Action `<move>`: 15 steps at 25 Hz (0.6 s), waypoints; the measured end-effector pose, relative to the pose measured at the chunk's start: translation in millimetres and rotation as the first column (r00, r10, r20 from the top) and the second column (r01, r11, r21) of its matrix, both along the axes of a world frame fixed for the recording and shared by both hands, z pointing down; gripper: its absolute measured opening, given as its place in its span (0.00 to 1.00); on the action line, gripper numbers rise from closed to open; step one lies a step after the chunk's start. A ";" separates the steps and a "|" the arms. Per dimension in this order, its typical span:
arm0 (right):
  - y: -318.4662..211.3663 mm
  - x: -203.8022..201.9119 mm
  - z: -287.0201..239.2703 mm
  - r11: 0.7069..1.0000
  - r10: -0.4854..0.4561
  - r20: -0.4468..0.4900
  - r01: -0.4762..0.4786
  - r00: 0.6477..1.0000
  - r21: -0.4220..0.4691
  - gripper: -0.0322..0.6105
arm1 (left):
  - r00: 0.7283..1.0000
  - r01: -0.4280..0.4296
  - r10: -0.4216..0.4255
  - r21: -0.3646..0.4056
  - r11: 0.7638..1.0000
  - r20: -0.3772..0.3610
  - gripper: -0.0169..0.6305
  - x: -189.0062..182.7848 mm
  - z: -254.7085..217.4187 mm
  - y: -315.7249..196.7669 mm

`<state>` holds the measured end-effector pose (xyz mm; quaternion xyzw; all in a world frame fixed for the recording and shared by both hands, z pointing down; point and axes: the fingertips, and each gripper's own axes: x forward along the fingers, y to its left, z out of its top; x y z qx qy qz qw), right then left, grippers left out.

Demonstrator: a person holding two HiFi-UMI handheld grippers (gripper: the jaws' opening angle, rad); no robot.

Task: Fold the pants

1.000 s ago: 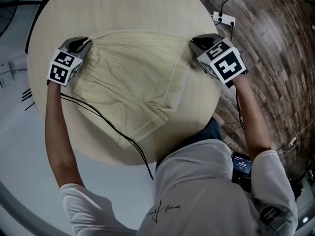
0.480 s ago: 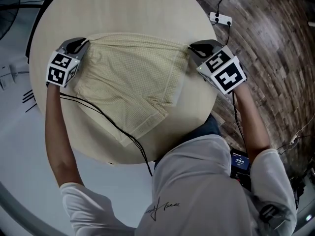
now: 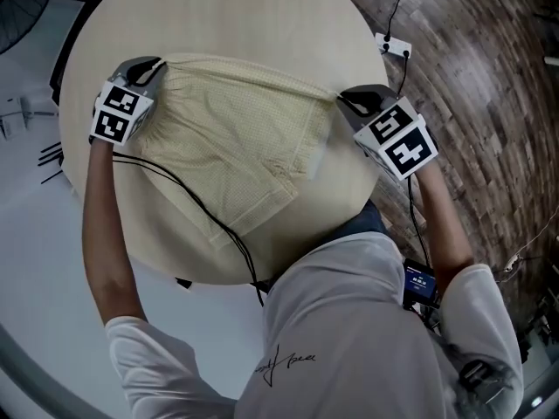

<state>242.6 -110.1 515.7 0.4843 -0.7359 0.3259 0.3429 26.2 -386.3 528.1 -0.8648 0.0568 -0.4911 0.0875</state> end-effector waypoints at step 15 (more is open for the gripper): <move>33.3 -60.4 -43.3 0.994 -0.110 0.016 0.109 0.994 0.020 0.08 | 0.994 0.082 -0.079 0.047 0.995 -0.070 0.18 -36.0 -20.8 10.8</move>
